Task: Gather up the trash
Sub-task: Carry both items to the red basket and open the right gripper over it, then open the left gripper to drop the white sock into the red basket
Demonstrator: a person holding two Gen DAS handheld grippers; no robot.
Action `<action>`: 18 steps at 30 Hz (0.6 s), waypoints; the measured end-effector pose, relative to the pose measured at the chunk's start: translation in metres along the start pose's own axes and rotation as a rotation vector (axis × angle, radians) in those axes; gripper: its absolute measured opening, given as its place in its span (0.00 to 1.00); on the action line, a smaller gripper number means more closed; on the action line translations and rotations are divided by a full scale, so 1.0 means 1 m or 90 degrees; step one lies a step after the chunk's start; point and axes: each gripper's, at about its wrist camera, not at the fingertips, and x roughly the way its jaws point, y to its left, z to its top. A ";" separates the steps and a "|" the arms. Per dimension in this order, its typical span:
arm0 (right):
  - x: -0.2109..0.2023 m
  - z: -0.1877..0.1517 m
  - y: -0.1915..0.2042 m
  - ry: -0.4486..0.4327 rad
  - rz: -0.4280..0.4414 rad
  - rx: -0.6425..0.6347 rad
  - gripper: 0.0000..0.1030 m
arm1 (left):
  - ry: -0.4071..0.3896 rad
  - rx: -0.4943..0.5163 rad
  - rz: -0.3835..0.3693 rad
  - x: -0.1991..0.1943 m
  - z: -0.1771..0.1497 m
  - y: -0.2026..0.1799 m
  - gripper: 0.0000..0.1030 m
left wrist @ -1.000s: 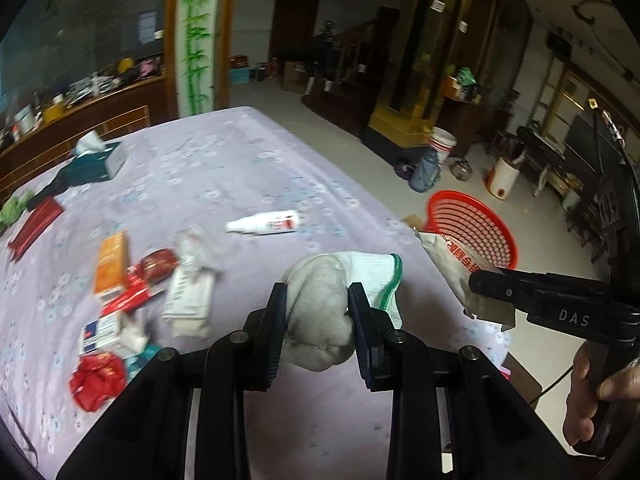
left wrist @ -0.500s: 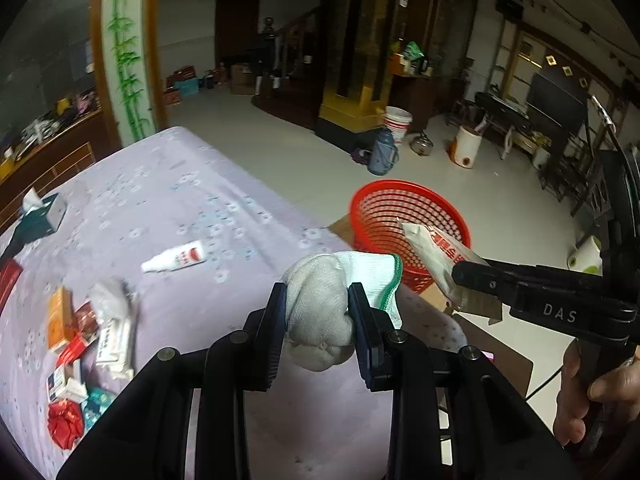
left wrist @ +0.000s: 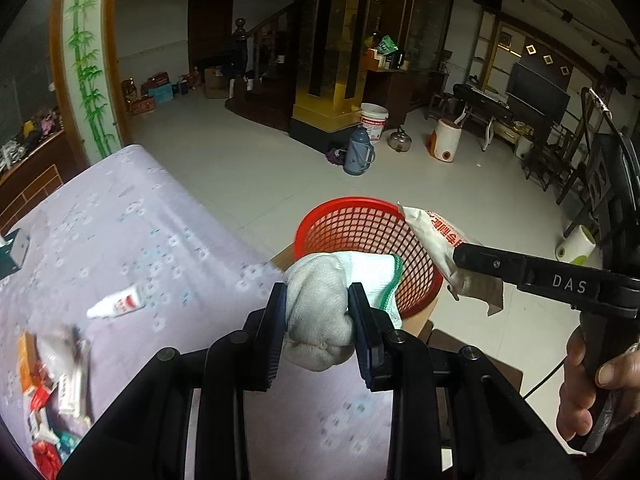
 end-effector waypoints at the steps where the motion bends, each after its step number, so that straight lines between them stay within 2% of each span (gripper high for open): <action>1: 0.002 0.006 -0.006 0.001 -0.001 0.006 0.37 | 0.001 0.000 -0.001 0.006 0.004 -0.003 0.29; 9: 0.023 0.042 -0.022 0.002 -0.005 0.012 0.38 | 0.014 0.000 0.006 0.051 0.030 -0.021 0.30; 12: 0.032 0.052 -0.021 -0.003 -0.014 0.000 0.39 | 0.023 0.013 0.020 0.072 0.041 -0.026 0.43; 13: 0.034 0.054 -0.021 -0.004 -0.025 -0.005 0.39 | 0.023 0.010 0.022 0.074 0.043 -0.026 0.50; 18: 0.024 0.055 -0.021 -0.012 -0.020 -0.013 0.40 | 0.010 0.003 0.027 0.062 0.043 -0.027 0.54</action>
